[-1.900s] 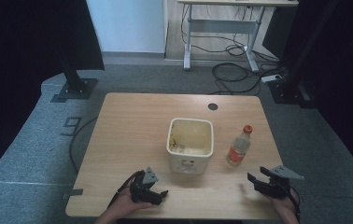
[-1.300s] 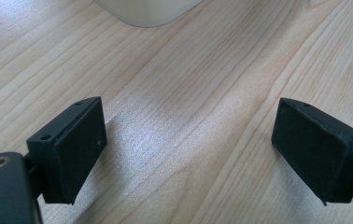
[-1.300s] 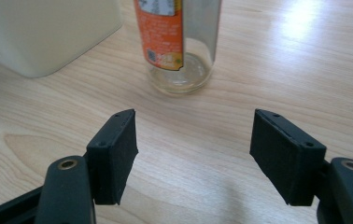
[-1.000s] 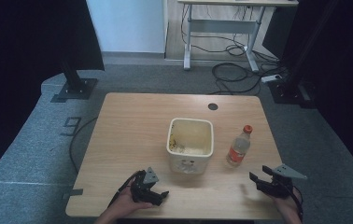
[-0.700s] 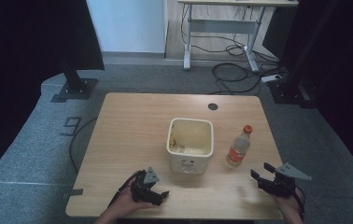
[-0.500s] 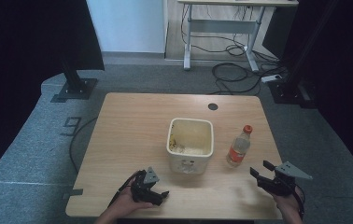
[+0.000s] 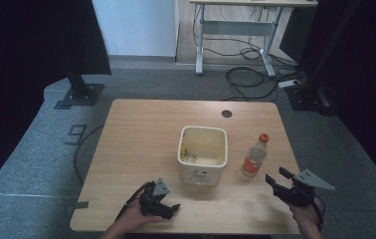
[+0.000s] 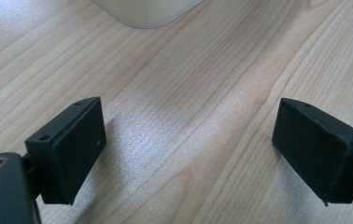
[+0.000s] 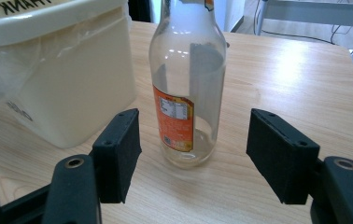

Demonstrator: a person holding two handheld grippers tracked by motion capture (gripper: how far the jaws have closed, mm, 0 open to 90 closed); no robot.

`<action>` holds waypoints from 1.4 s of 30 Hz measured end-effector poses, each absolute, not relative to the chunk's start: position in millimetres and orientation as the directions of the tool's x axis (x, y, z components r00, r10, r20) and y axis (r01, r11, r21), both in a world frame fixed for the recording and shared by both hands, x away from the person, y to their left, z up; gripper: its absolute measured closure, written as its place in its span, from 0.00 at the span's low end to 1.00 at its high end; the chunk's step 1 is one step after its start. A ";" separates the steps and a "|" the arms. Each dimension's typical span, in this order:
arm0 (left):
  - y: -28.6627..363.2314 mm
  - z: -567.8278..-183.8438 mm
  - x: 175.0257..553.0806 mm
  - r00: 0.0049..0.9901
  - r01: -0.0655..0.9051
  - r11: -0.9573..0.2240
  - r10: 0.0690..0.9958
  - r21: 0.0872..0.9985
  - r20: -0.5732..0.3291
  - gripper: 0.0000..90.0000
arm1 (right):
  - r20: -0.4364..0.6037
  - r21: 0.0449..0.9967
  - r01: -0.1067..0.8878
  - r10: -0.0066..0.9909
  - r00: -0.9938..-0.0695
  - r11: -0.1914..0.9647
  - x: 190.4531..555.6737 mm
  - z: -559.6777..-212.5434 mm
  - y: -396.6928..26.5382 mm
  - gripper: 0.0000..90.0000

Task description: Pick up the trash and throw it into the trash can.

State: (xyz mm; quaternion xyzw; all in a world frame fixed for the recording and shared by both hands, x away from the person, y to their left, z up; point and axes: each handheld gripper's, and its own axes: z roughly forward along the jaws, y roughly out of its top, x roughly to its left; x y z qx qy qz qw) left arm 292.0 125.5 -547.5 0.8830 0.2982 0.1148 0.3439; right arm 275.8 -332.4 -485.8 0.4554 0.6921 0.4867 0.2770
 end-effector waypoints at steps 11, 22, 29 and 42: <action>125.3 -547.6 291.6 0.793 0.450 -0.583 0.609 0.677 -0.003 0.11 | 0.053 0.947 0.309 0.900 -0.433 0.093 277.3 -472.0 -328.8 0.40; 125.3 -547.5 291.1 0.792 0.452 -0.582 0.611 0.676 -0.004 0.11 | 0.059 0.956 0.282 0.891 -0.449 0.079 281.7 -454.3 -321.3 0.40; 125.3 -547.5 291.1 0.792 0.452 -0.582 0.611 0.676 -0.003 0.11 | 0.002 0.966 0.233 0.897 -0.441 0.112 284.5 -435.7 -313.6 0.41; 125.3 -547.5 291.0 0.791 0.452 -0.581 0.611 0.677 -0.003 0.11 | 0.016 0.969 0.231 0.904 -0.428 0.092 301.4 -429.3 -307.8 0.41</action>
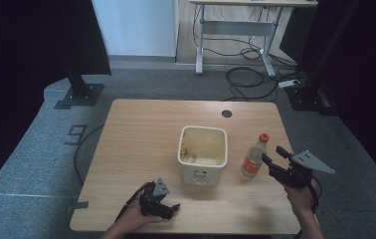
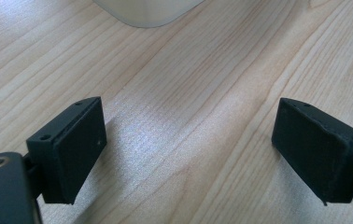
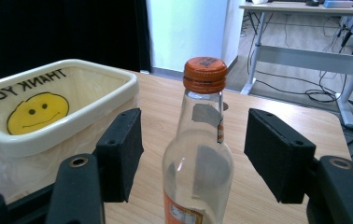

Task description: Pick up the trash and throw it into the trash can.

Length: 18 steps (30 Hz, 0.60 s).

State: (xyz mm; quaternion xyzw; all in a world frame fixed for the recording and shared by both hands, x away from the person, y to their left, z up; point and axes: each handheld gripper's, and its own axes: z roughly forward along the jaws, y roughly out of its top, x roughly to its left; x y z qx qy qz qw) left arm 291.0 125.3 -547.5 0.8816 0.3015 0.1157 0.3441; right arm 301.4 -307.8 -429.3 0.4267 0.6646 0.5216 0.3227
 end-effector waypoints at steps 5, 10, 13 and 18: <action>125.3 -547.5 291.0 0.791 0.452 -0.581 0.611 0.677 -0.004 0.11 | 0.009 0.974 0.209 0.913 -0.408 0.083 302.7 -429.4 -308.1 0.42; 125.3 -547.4 291.0 0.791 0.452 -0.581 0.611 0.676 -0.004 0.11 | 0.009 0.978 0.194 0.916 -0.401 0.075 303.8 -423.8 -308.4 0.42; 125.3 -547.4 290.9 0.791 0.452 -0.581 0.612 0.677 -0.004 0.11 | 0.007 0.980 0.186 0.918 -0.397 0.073 304.4 -421.5 -307.2 0.42; 125.2 -547.4 290.9 0.791 0.453 -0.580 0.612 0.677 -0.005 0.11 | 0.009 0.979 0.190 0.916 -0.400 0.073 307.9 -421.1 -306.1 0.42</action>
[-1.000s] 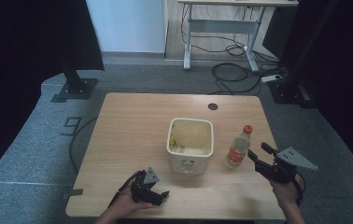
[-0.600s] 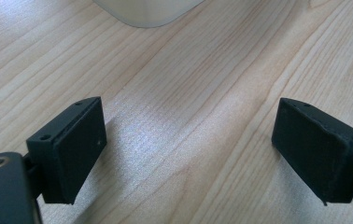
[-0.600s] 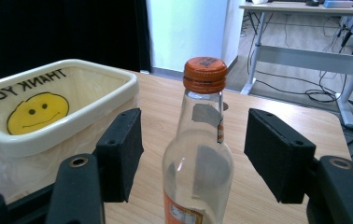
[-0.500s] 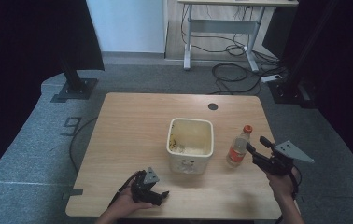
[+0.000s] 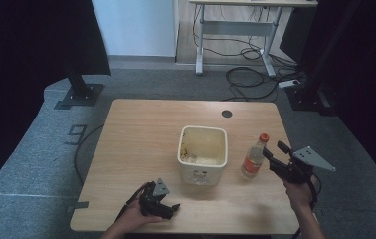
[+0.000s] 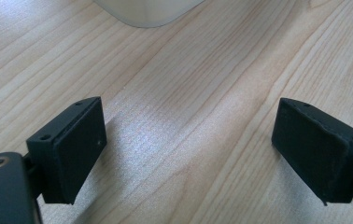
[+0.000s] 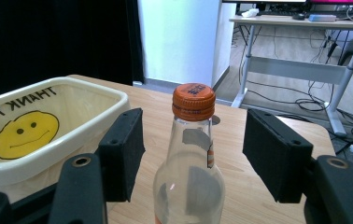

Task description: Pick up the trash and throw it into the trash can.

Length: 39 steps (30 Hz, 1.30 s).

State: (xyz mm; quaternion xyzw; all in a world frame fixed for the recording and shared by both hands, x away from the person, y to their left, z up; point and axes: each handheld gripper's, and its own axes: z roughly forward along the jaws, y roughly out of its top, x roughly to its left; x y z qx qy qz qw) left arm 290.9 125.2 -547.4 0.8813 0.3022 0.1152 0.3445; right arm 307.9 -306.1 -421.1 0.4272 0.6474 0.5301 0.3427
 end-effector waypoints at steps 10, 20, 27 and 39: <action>125.2 -547.3 290.9 0.791 0.453 -0.580 0.612 0.676 -0.005 0.11 | 0.019 0.973 0.219 0.912 -0.409 0.078 317.7 -426.1 -304.0 0.42; 125.2 -547.4 290.9 0.791 0.453 -0.580 0.612 0.677 -0.005 0.11 | 0.020 0.965 0.247 0.908 -0.419 0.092 326.7 -434.9 -297.1 0.42; 125.1 -547.3 290.7 0.790 0.453 -0.580 0.613 0.677 -0.004 0.11 | 0.025 0.963 0.254 0.908 -0.418 0.091 332.6 -438.7 -293.0 0.43; 124.9 -547.3 290.4 0.790 0.454 -0.580 0.613 0.677 -0.005 0.11 | 0.044 0.966 0.252 0.920 -0.388 0.061 338.6 -442.3 -294.6 0.56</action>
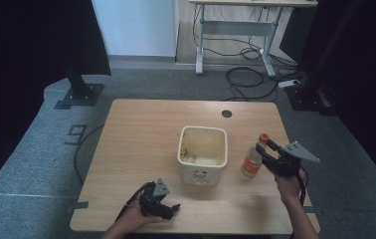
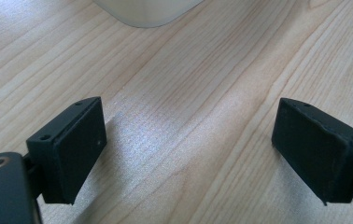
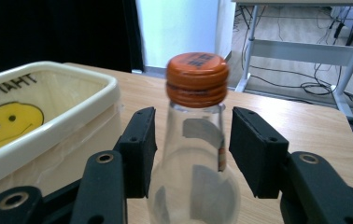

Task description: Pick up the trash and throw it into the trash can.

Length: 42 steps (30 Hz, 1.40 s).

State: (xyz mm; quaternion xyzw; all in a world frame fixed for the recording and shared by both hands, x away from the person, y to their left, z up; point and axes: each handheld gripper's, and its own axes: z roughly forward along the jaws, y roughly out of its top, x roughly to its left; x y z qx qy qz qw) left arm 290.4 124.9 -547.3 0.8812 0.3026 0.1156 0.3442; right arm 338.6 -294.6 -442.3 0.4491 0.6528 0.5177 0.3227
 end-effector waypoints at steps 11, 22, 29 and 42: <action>124.7 -547.4 290.3 0.790 0.453 -0.580 0.613 0.677 -0.004 0.11 | 0.020 0.967 0.241 0.918 -0.395 0.082 346.3 -445.6 -291.3 0.62; 124.7 -547.4 290.2 0.791 0.453 -0.580 0.612 0.677 -0.004 0.11 | 0.025 0.970 0.232 0.925 -0.380 0.069 344.8 -442.5 -295.0 0.65; 124.7 -547.2 290.1 0.791 0.453 -0.581 0.611 0.676 -0.005 0.11 | 0.033 0.970 0.237 0.925 -0.379 0.062 342.3 -439.6 -298.1 0.66; 124.5 -547.3 289.9 0.793 0.452 -0.582 0.609 0.676 -0.005 0.11 | 0.023 0.977 0.206 0.918 -0.395 0.064 335.4 -428.0 -294.5 0.67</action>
